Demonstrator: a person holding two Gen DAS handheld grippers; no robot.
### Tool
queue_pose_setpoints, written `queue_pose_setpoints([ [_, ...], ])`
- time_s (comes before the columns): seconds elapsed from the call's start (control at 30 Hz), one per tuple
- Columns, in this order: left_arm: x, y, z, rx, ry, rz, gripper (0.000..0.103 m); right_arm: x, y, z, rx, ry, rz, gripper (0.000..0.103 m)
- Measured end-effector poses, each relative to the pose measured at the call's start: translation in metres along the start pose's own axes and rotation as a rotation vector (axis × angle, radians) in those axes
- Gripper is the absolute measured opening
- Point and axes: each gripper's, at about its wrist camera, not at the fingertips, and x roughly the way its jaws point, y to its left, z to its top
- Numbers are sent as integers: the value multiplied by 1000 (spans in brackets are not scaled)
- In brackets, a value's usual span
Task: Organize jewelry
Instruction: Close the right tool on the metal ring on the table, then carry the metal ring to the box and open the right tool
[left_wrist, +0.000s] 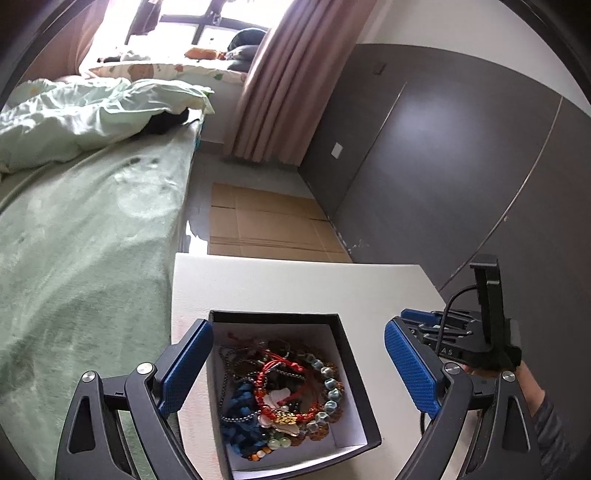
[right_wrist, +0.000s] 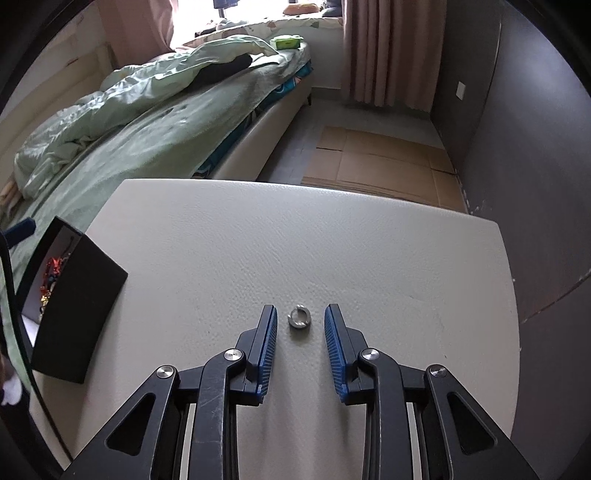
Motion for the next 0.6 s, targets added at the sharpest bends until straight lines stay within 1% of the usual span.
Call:
queue_pose_setpoints([
  [0.1, 1, 7, 1, -26, 4, -6, 94, 3, 8, 0, -38, -4, -30, 28],
  [0.13, 1, 8, 1, -28, 3, -5, 94, 3, 10, 1, -50, -5, -42, 26],
  [0.23, 0, 9, 2, -28, 2, 4, 94, 3, 9, 2, -32, 1, -39, 16],
  [0.5, -2, 8, 0, -34, -4, 4, 94, 0, 7, 1, 9, 21, -32, 15],
  [0.6, -3, 10, 1, -36, -9, 1, 94, -2, 6, -1, 5, 22, -27, 16],
])
